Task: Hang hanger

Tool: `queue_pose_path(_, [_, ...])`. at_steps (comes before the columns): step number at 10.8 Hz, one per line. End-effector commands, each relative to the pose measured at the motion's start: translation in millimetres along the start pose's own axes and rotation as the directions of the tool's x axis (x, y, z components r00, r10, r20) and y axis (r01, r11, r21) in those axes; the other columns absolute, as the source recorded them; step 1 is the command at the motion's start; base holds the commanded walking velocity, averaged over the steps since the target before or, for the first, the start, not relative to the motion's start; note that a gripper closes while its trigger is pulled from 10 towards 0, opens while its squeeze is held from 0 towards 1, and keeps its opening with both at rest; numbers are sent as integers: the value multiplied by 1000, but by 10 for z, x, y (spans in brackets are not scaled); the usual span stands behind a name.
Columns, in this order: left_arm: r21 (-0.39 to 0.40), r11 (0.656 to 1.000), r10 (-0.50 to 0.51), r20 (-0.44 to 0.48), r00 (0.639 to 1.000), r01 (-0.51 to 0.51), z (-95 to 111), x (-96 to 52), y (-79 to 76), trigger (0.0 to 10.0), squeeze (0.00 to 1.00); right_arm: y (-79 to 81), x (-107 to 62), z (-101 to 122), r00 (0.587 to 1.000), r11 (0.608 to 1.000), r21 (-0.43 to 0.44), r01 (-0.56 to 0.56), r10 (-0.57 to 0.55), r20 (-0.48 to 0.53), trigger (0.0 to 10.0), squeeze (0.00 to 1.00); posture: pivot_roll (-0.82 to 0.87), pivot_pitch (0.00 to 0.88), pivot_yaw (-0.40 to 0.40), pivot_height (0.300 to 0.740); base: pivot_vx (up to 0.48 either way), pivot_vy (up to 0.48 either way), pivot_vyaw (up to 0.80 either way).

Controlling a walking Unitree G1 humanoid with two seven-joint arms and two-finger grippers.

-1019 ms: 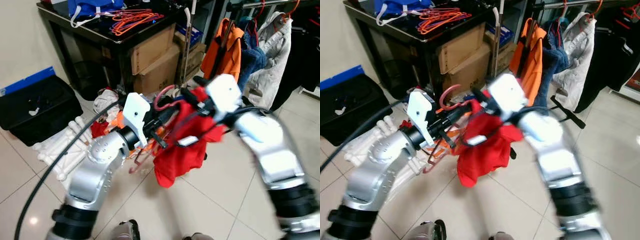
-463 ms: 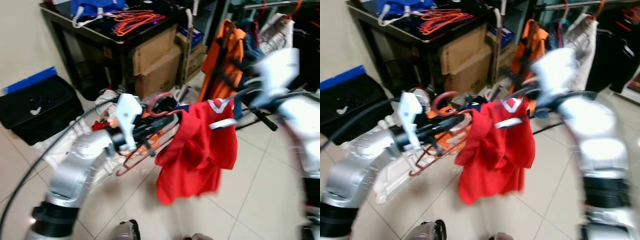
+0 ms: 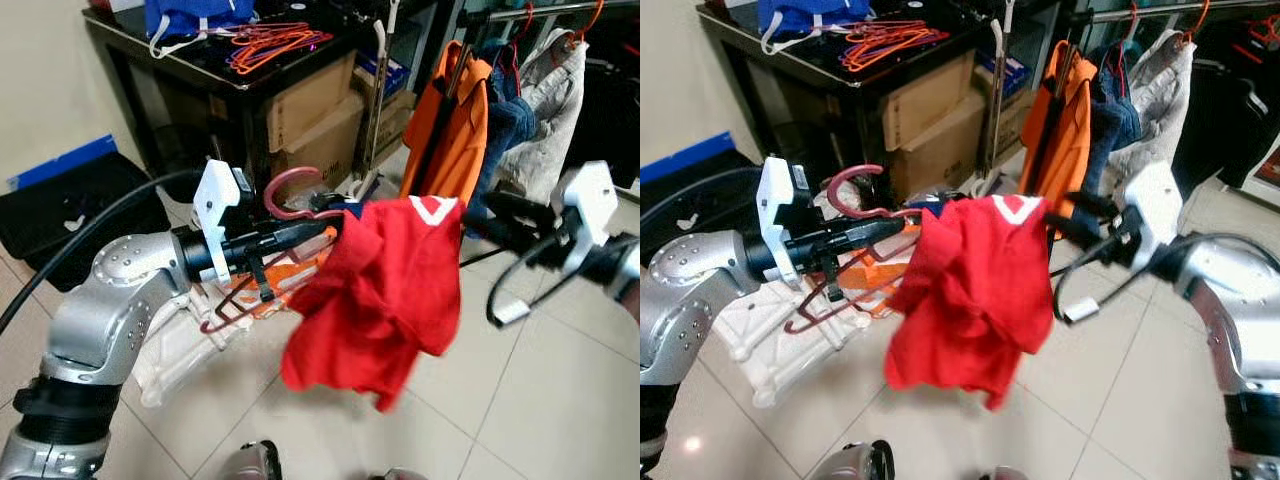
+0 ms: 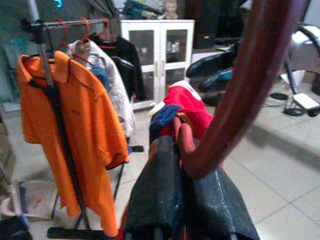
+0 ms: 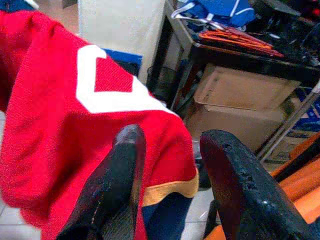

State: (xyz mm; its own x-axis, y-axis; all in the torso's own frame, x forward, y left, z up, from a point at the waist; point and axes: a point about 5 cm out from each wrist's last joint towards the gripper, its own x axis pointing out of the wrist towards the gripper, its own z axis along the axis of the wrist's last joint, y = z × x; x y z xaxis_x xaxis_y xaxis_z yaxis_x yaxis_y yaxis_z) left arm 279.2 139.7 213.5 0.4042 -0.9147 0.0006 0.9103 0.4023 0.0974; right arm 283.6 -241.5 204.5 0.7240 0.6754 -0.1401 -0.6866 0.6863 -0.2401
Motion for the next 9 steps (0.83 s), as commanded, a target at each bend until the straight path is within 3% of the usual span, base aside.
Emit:
queue_pose_path(1, [40,999,-34,48,998,32,160,5,11,10000,0,11,-11,-34,1000,1000,-11,-24,24,-16,10000,0,-147,79,18,740,0,0,0])
queue_pose_path(6, [21,994,-104,57,993,103,182,50,-73,10000,0,116,83,-144,997,997,-1,-71,71,-39,10000,0,-150,83,29,740,0,0,0])
queue_pose_path(9, [13,993,-115,52,992,114,159,71,-98,10000,0,46,145,-105,1000,1000,8,11,-11,8,10000,0,-153,89,32,740,0,0,0])
